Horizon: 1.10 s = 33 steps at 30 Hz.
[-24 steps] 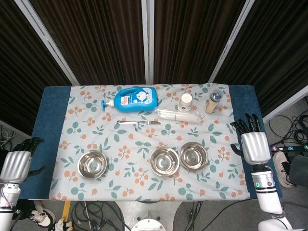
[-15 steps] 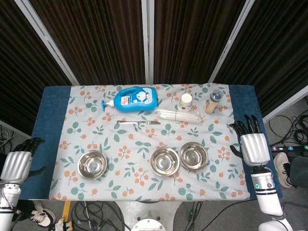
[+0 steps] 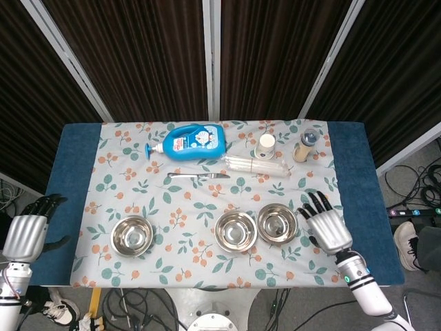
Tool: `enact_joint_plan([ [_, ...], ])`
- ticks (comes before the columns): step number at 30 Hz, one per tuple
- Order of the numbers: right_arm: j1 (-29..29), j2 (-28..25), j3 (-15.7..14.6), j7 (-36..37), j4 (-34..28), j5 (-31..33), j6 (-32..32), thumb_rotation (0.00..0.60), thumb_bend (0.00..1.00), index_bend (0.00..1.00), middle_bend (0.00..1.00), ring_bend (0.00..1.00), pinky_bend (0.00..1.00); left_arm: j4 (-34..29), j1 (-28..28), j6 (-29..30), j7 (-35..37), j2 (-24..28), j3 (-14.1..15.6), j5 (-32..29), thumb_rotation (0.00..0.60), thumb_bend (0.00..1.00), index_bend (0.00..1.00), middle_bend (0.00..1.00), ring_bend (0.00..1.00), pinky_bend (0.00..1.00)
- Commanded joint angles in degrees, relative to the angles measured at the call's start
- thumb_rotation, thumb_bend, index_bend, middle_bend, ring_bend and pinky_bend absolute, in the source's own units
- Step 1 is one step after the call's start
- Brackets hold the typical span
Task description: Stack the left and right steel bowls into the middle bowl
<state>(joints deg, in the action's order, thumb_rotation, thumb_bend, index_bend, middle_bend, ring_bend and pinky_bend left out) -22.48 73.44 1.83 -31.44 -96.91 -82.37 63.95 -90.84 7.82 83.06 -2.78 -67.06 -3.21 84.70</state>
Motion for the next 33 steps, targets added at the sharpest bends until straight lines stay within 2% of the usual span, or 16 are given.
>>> enact_joint_plan([
  [1,-2.82,2.66,-1.73,-2.96,1.02,0.09,-4.75,0.600,0.09,0.26,0.27,0.03,0.00,-0.67,-0.23,0.12,0.43,0.50,-0.10,-0.45,0.600,0.09,0.27,0.28,0.21,0.31],
  [7,-4.26,5.86,-2.38,-3.06,3.90,1.92,-8.12,0.600,0.09,0.26,0.27,0.03,0.00,-0.53,-0.11,-0.52,1.90,1.62,0.21,-0.16,0.600,0.09,0.27,0.28,0.21,0.31],
  [13,-4.23,8.33,-2.62,-3.89,7.03,1.40,-6.74,0.600,0.09,0.27,0.29,0.05,0.00,0.82,-0.48,-0.39,3.40,0.84,0.32,-0.53,0.600,0.09,0.27,0.28,0.21,0.30],
  [26,-6.05,12.72,-1.44,-2.04,12.31,2.91,-8.17,0.600,0.10,0.36,0.35,0.08,0.00,4.03,0.26,-1.40,6.00,-1.01,-0.07,-0.69,0.600,0.09,0.27,0.28,0.21,0.29],
  [33,-6.63,14.63,-1.41,-2.06,14.49,2.47,-7.66,0.600,0.18,0.45,0.40,0.12,0.02,4.55,0.70,-1.88,8.03,-1.56,-0.14,-0.39,0.600,0.08,0.27,0.28,0.21,0.29],
])
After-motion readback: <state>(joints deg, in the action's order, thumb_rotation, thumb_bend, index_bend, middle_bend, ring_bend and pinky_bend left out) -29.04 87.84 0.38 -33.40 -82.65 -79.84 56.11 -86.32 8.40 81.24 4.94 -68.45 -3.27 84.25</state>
